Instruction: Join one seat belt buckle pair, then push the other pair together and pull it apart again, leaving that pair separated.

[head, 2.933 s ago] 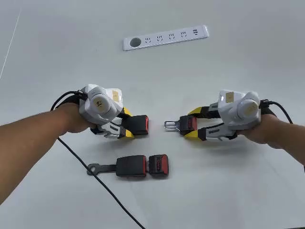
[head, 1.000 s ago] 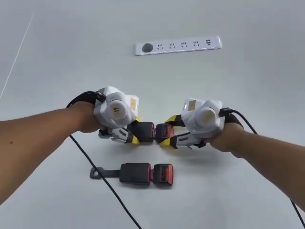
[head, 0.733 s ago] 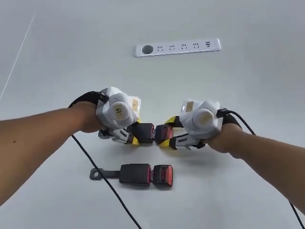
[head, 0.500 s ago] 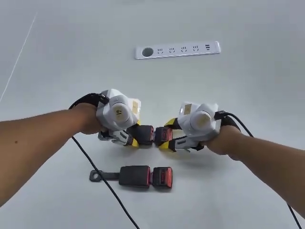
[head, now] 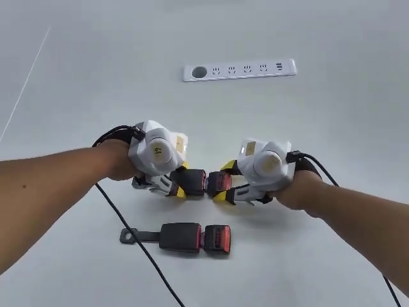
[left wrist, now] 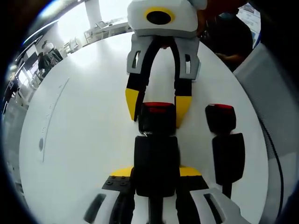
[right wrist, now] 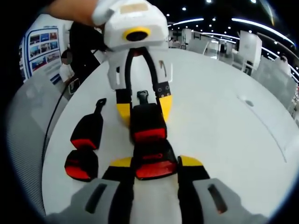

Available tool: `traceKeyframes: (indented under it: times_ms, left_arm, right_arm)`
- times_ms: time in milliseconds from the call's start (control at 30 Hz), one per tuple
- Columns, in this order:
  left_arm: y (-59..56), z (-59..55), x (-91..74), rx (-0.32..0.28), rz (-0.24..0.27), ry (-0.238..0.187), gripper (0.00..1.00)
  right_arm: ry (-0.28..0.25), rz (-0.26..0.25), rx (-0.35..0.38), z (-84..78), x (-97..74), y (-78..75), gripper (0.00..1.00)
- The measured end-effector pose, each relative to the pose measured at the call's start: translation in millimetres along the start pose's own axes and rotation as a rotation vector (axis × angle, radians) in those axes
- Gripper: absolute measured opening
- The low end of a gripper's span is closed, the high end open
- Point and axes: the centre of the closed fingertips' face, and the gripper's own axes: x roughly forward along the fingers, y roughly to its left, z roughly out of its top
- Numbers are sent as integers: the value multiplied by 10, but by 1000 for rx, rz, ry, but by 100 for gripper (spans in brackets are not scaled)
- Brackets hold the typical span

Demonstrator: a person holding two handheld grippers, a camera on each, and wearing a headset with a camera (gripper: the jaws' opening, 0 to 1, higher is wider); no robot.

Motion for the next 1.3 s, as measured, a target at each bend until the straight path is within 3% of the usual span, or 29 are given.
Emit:
traceKeyframes:
  times_ms: [267, 700, 1300]
  left_arm:
    - [4, -1, 4, -13, 4, -22, 34]
    - [-4, 1, 1, -42, 5, -31, 34]
    - [-10, 2, -7, -102, 23, -79, 35]
  right_arm:
    - [5, -3, -10, -14, -18, 1, 35]
    - [-11, -7, -11, -179, -191, -11, 36]
    - [-46, -25, 21, -526, -590, -17, 36]
